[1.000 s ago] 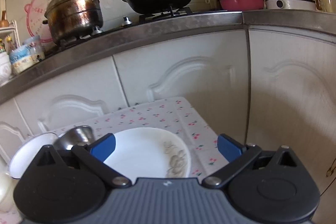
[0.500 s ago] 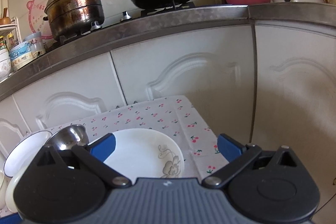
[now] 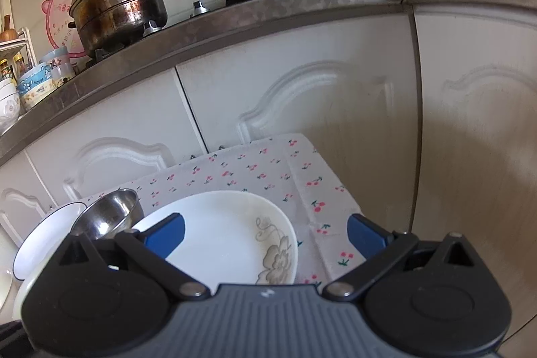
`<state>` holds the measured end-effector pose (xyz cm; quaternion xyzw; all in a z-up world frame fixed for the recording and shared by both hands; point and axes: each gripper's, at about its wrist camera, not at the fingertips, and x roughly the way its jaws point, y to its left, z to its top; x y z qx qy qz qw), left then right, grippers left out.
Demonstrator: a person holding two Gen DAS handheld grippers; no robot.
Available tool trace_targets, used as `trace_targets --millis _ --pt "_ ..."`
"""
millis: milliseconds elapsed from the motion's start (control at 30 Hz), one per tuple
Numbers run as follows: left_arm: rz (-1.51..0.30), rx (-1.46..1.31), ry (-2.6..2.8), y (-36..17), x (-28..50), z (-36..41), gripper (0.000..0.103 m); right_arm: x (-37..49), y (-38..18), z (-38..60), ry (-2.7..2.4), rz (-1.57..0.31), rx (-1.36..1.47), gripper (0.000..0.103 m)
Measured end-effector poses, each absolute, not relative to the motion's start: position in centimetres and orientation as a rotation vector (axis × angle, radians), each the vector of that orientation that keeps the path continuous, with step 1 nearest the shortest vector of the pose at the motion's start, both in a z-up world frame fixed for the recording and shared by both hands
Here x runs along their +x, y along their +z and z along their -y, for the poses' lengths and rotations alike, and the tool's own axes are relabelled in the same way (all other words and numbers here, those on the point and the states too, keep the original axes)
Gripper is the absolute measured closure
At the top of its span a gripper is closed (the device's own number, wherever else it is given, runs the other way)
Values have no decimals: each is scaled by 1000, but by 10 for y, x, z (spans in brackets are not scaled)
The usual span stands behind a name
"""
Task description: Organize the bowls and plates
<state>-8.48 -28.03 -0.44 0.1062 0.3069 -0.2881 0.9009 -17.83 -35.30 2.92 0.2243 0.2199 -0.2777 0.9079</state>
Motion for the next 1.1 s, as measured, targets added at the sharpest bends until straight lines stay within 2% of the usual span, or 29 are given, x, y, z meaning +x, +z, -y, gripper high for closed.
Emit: trace_targets --millis 567,733,867,1100 --pt "-623 224 -564 -20 -66 300 43 -173 20 354 -528 -482 504 1" --pt "-607 221 -554 -21 -67 298 48 -173 15 359 -469 -478 585 1" --pt "-602 215 -547 -22 -66 295 59 -176 7 367 -380 -458 719 1" --pt "-596 209 -546 -22 -65 291 66 -183 1 374 -316 -413 846 1"
